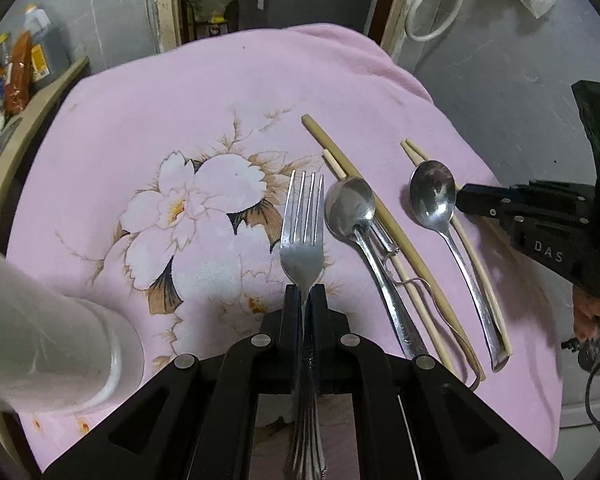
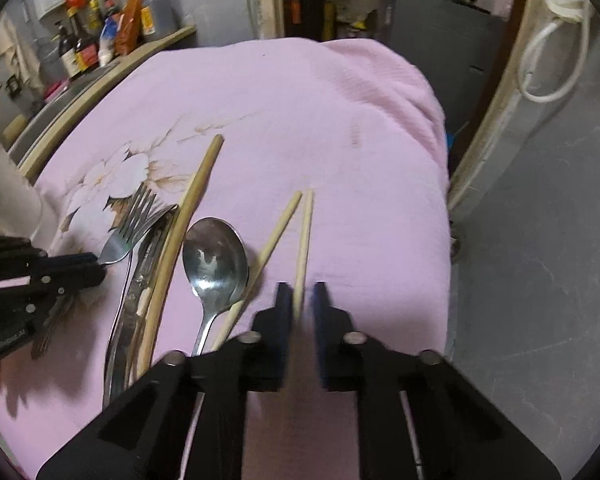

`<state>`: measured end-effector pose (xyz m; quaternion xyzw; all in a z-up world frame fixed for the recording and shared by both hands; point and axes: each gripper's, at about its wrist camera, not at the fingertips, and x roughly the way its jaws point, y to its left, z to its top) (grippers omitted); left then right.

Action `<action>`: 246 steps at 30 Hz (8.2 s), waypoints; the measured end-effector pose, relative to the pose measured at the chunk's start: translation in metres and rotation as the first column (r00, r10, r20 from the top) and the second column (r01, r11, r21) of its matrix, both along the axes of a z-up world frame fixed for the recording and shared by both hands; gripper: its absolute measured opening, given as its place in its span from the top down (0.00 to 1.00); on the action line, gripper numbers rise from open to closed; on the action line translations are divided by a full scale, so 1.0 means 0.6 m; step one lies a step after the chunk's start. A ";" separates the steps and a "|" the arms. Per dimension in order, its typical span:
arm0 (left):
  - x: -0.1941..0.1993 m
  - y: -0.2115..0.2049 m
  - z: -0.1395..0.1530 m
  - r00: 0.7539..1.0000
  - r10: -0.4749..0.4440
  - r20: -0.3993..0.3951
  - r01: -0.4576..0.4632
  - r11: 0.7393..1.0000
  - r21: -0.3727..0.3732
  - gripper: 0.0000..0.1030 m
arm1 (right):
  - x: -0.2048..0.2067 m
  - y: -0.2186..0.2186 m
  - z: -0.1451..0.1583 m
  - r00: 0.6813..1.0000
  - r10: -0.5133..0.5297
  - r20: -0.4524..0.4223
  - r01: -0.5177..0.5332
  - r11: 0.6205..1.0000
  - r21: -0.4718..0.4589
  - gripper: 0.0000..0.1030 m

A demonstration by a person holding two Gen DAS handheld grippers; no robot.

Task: Organize utensils
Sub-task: 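Grasp a steel fork with the left tool while the right tool grasps a chopstick, then lift the fork and chopstick with both tools toward the white holder, then drop the fork and chopstick into the white holder, opening both tools, then return both tools to the utensils and close the left tool on a steel spoon, then close the right tool on a wooden chopstick while the left tool holds the spoon, then lift the spoon and chopstick with both tools over the white holder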

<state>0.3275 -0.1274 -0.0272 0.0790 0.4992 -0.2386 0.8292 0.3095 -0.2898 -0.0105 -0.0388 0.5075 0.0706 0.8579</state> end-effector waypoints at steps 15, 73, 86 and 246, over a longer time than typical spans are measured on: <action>-0.115 0.051 0.074 0.955 0.069 0.288 -0.008 0.978 -0.210 0.97 | -0.150 0.035 0.065 0.866 -0.048 0.498 0.015 0.997 0.070 0.97; -0.077 0.465 0.187 0.410 0.713 0.569 -0.269 0.690 -0.672 0.97 | -0.050 0.367 0.155 0.439 -0.195 0.877 -0.281 0.897 0.340 0.97; -0.096 0.410 0.158 0.461 0.605 0.649 -0.297 0.795 -0.530 0.97 | -0.073 0.382 0.129 0.498 -0.070 0.864 -0.243 0.946 0.216 0.97; -0.145 0.071 0.120 0.921 0.062 0.384 0.083 0.933 -0.350 1.00 | -0.195 0.041 0.067 0.822 -0.113 0.558 0.051 0.991 0.126 0.97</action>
